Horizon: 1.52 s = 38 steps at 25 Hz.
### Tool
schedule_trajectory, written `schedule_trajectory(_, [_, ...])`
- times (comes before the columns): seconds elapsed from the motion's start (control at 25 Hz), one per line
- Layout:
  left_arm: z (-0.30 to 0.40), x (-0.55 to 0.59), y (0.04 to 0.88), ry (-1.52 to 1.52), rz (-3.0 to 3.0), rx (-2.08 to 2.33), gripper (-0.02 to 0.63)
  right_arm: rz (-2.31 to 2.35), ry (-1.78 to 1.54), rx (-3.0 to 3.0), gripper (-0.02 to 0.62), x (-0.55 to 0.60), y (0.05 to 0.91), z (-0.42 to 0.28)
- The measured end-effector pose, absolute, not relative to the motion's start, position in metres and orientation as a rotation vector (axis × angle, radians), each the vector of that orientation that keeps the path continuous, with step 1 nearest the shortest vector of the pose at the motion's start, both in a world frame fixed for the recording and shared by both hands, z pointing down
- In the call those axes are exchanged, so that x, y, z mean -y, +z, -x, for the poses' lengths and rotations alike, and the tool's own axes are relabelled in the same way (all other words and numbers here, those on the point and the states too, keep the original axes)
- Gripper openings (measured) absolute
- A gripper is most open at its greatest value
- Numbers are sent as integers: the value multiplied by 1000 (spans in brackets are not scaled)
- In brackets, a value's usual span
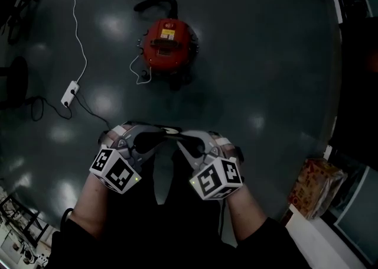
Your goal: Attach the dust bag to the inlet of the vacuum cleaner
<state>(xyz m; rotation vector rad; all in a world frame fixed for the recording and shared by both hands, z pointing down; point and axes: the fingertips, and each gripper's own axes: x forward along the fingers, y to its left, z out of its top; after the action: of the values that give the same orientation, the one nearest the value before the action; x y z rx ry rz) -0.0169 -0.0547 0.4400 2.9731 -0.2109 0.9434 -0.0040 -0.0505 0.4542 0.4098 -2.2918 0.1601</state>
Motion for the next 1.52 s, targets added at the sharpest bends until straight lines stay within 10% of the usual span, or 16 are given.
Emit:
schedule_trajectory(0.92, [1,121,731,865,-3037,198,40,-478,146,2245,34,123,743,-9])
schedule_trajectory(1.52, [-7,157,773,839,-3090,233,35,-504,35,2225,35,161,783,-18])
